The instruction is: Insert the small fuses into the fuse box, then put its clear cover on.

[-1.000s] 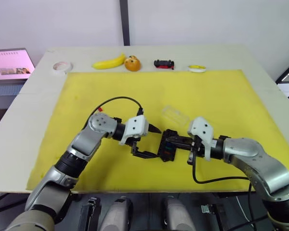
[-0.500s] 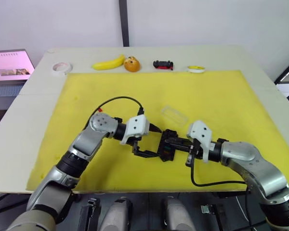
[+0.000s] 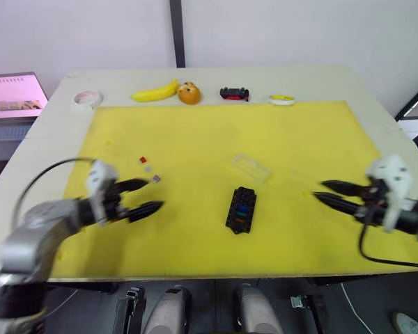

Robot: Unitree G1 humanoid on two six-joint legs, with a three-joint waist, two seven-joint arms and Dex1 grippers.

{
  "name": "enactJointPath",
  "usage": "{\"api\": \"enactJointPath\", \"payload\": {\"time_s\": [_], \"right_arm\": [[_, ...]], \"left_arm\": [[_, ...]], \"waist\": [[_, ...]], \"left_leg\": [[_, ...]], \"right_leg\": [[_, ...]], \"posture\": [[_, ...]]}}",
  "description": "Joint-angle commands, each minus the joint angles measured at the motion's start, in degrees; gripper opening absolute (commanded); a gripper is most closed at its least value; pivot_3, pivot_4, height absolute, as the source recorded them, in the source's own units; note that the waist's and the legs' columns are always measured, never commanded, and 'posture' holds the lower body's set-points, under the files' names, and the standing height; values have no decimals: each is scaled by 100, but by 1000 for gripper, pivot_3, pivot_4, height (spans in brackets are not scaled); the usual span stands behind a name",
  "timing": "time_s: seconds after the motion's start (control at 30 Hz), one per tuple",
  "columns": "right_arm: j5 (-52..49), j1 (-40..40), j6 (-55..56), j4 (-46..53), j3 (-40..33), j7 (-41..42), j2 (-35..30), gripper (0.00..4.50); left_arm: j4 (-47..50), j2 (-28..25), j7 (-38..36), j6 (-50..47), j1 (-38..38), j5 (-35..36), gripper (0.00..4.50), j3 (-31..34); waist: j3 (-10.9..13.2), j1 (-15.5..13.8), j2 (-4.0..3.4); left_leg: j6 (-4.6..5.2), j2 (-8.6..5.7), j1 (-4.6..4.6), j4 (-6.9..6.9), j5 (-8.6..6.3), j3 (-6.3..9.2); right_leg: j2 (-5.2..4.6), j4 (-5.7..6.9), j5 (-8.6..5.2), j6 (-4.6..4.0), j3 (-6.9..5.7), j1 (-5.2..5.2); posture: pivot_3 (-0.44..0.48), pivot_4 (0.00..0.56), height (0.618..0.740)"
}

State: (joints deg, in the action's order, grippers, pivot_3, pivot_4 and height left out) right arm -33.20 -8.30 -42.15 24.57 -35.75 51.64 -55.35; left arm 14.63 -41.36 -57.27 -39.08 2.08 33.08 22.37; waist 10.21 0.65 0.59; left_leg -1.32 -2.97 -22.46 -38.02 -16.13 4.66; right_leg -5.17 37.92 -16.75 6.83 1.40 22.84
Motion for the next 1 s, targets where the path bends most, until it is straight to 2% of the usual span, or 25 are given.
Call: {"api": "enactJointPath", "payload": {"time_s": [0.03, 0.07, 0.17, 0.37, 0.57, 0.63, 0.73, 0.83, 1.0], "right_arm": [[376, -248, 538, -480, -504, 280, -157, 3848], [462, -331, 652, -651, -597, 346, -188, 4401], [622, -435, 841, -983, -814, 399, -227, 4457], [537, -244, 791, -828, -665, 274, -172, 4457], [-144, 557, 150, 363, 310, -39, -141, 4457], [-504, 949, -116, 761, 702, -198, -72, 4457], [-882, 1529, -385, 1198, 1356, -469, 114, 4457], [-1103, 2161, -552, 1425, 2058, -754, 426, 4457], [-1193, 2784, -664, 1519, 2867, -1028, 906, 4457]], "left_arm": [[26, -206, 55, -210, 515, 325, 4500, 937], [-48, -229, 121, -293, 690, 382, 4500, 1181], [-480, -368, 149, -394, 1052, 457, 4500, 1851], [-692, -508, 323, -971, 885, 941, 4500, 2036], [-413, -496, 760, -2301, -35, 1893, 4500, 1463], [-550, -433, 1116, -2955, -493, 2316, 4500, 1402], [-899, -240, 1813, -3956, -1241, 2684, 4500, 1255], [-1411, 126, 2269, -5058, -2039, 3214, 4500, 1387], [-2526, 588, 3376, -5342, -2713, 3667, 4500, 1490]], "waist": [[0, -20, 0], [-1, -27, -1], [-1, -12, -1], [-6, -9, -9], [-6, -2, -10], [-6, -1, -10], [-6, -1, -9], [-5, -1, -6], [-5, 1, -1]], "left_leg": [[3, 3, 11, 1, -2, 2], [3, 4, 15, 1, -3, 6], [8, 3, 16, 1, -7, 4], [9, 3, 16, 3, -9, 3], [8, 1, 13, 3, -9, 7], [8, 1, 8, 3, -9, 8], [7, 0, 4, 3, -9, 10], [5, -6, 3, 3, -8, 11], [1, -13, 0, 0, -5, 11]], "right_leg": [[0, -8, -1, -1, -5, -18], [-1, -21, -1, -1, -12, -32], [-8, -34, 0, 0, -14, -40], [-31, -35, 0, -1, -14, -38], [-34, -34, 1, 1, -14, -34], [-34, -35, 1, 1, -14, -29], [-32, -33, 2, 2, -15, -21], [-26, -29, 2, 3, -20, -17], [-22, -10, 2, 4, -17, -2]], "posture": [[0, 150, 740], [0, 150, 740], [0, 150, 740], [0, 150, 740], [0, 150, 740], [0, 150, 740], [0, 150, 740], [0, 150, 740], [0, 150, 740]]}}
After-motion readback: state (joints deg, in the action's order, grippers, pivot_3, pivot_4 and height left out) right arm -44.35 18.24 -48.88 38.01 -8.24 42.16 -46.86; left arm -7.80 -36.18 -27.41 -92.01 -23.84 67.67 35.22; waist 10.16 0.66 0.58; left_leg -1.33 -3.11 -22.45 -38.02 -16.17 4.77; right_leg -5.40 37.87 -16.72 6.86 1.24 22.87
